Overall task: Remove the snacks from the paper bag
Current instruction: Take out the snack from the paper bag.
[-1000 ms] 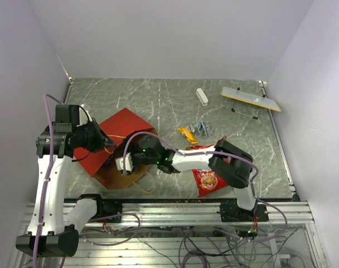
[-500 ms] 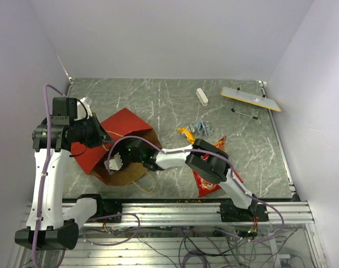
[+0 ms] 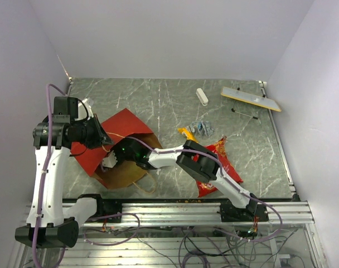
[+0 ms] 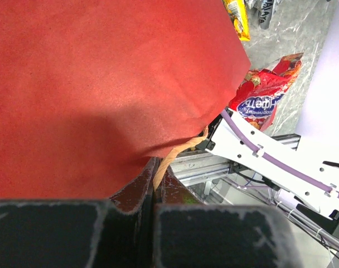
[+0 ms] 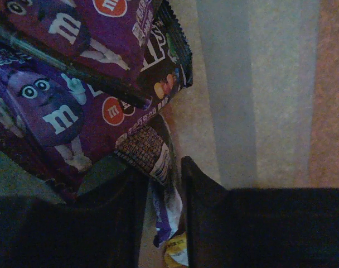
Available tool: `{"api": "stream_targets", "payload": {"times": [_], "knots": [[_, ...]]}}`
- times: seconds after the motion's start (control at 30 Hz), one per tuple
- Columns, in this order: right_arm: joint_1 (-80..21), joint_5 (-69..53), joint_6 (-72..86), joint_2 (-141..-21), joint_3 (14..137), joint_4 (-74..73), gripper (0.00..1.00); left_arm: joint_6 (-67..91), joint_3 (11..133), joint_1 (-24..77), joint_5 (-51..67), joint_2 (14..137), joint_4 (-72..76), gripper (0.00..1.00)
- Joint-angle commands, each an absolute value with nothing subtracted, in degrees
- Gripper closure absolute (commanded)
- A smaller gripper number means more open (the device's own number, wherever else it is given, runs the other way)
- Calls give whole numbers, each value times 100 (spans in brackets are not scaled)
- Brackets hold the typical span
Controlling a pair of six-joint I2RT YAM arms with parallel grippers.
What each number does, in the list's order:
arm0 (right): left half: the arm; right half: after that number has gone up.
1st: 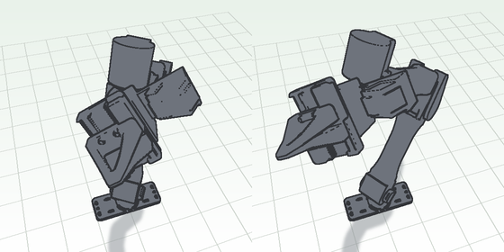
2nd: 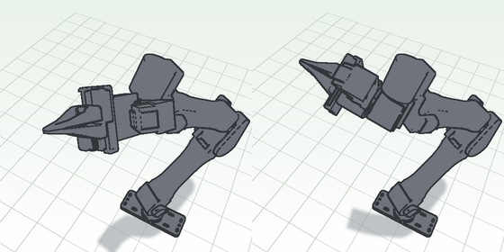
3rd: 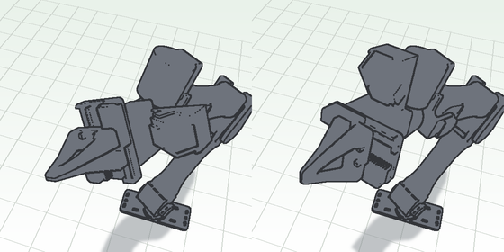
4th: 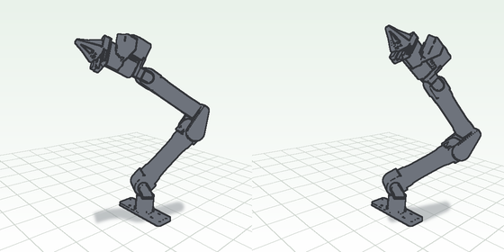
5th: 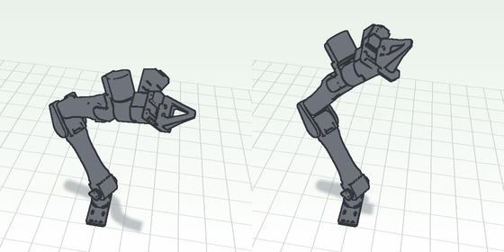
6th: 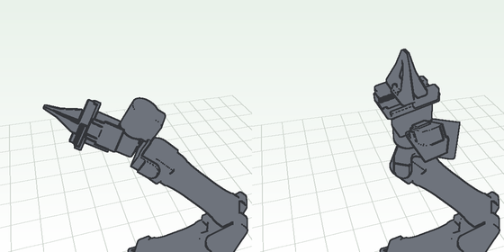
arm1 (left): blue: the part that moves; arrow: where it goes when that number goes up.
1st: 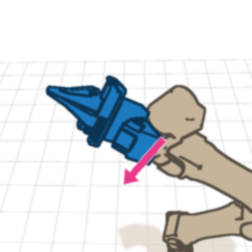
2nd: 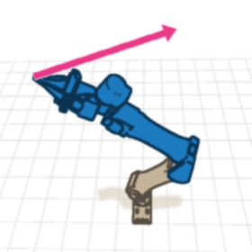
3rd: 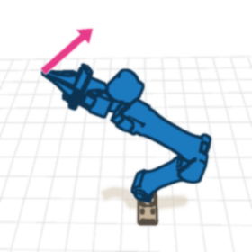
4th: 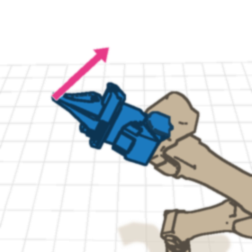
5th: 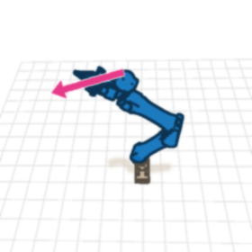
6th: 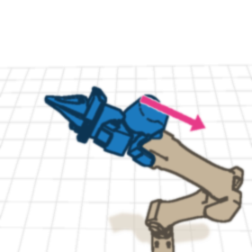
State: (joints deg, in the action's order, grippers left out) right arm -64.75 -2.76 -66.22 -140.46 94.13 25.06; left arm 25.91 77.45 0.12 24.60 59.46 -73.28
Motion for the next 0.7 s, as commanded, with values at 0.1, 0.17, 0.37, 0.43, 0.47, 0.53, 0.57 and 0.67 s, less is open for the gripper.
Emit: {"api": "stream_targets", "payload": {"times": [0.1,0.17,0.37,0.43,0.47,0.53,0.57,0.67], "knots": [[-6418,-287,-6100,-14068,9438,2740,86,2726,7944,30,2482,5853,-7334,93],[-6416,-267,-5959,-13982,9396,2733,91,2792,7926,30,2483,5810,-7313,93],[-6392,-44,-5355,-13595,9127,2726,100,3056,7936,30,2428,5721,-7128,93],[-6395,-6,-5215,-13407,8963,2595,100,3144,7899,32,2426,5650,-6998,93],[-6393,-4,-5160,-13286,8826,2554,100,3162,7889,27,2417,5630,-6926,93],[-6400,29,-5038,-12997,8519,2458,100,3185,7907,29,2344,5634,-6914,93],[-6403,20,-4928,-12822,8358,2420,100,3204,7928,29,2334,5649,-6914,93],[-6399,-60,-4662,-12337,7712,2565,100,3316,7836,30,2348,5586,-6680,93]]}}
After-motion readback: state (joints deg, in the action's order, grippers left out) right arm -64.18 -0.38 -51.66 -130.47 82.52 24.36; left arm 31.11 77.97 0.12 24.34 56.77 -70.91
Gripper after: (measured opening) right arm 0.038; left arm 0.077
